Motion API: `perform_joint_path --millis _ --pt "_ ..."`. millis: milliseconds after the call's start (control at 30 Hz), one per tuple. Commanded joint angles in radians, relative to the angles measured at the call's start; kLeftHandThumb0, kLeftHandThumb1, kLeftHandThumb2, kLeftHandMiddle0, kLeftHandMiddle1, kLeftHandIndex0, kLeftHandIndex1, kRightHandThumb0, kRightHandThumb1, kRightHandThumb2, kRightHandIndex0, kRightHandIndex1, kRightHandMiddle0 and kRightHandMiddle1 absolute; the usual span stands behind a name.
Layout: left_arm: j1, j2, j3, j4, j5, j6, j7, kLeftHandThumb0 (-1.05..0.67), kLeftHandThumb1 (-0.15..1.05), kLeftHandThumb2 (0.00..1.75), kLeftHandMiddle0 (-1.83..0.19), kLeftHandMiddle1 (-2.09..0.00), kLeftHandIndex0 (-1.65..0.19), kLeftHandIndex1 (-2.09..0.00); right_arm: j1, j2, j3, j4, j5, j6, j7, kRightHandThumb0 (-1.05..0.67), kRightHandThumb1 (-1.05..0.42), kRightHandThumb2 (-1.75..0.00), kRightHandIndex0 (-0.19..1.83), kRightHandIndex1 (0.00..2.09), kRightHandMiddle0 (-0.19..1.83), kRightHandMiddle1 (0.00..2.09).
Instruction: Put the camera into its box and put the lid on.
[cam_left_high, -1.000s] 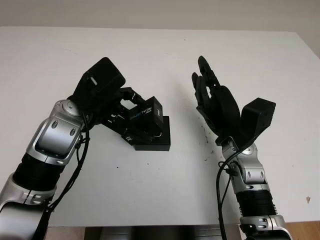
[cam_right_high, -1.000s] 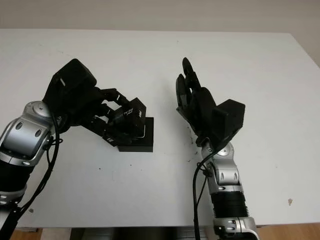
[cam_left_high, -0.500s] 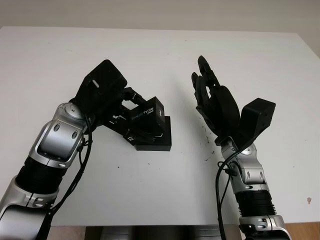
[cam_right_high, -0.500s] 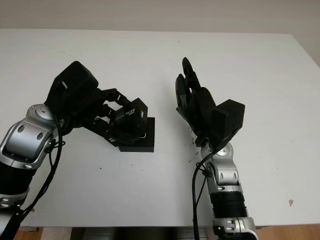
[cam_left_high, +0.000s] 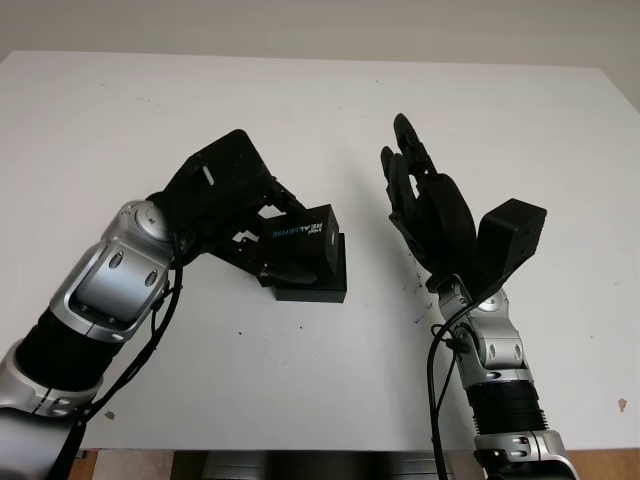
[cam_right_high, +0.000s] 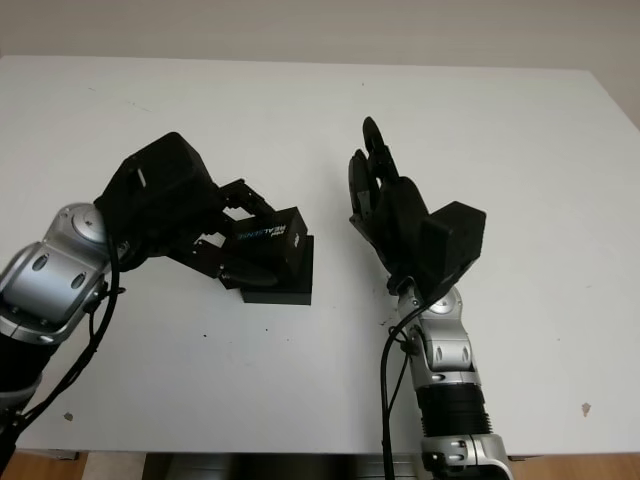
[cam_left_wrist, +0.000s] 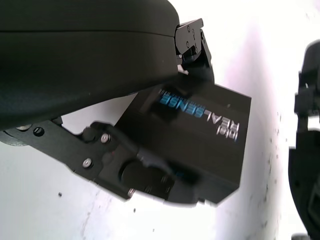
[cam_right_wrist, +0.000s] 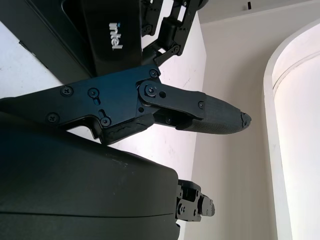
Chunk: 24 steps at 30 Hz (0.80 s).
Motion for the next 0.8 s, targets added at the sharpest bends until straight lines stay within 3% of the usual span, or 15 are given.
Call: perform_joint_path --millis 0,67,167,400,767 --pt "-0.003 -0.017 -0.043 -0.03 -0.025 0.013 -0.036 -0.51 1.05 0.31 0.12 -0.34 0.19 -0.48 -0.002 0.001 0.0 0.002 -0.005 -0.018 -0.002 -0.7 -1.05 -0.61 -0.07 0.06 -0.06 0.06" --pt "-0.011 -0.013 -0.047 -0.038 -0.03 0.016 -0.048 -0.52 1.05 0.33 0.16 -0.21 0.19 -0.19 -0.005 0.003 0.0 0.006 -0.005 -0.021 -0.002 -0.7 -1.05 -0.61 -0.07 0.06 -0.06 0.06" --pt "-0.005 -0.015 -0.036 -0.041 -0.042 0.012 -0.054 -0.51 1.05 0.33 0.18 -0.12 0.19 -0.03 -0.008 0.005 -0.001 0.011 -0.003 -0.027 -0.001 -0.69 -1.05 -0.61 -0.07 0.06 -0.06 0.06" --pt "0.006 -0.036 -0.016 -0.075 -0.076 0.064 -0.032 -0.51 1.05 0.33 0.18 -0.08 0.19 0.0 -0.009 0.007 -0.001 0.019 -0.002 -0.041 0.004 -0.67 -1.05 -0.62 -0.08 0.05 -0.07 0.06" --pt "-0.012 -0.004 -0.038 -0.133 -0.097 0.124 -0.035 -0.46 1.05 0.33 0.15 -0.03 0.19 0.0 -0.011 0.007 0.0 0.026 -0.001 -0.051 0.007 -0.67 -1.05 -0.62 -0.08 0.05 -0.07 0.05"
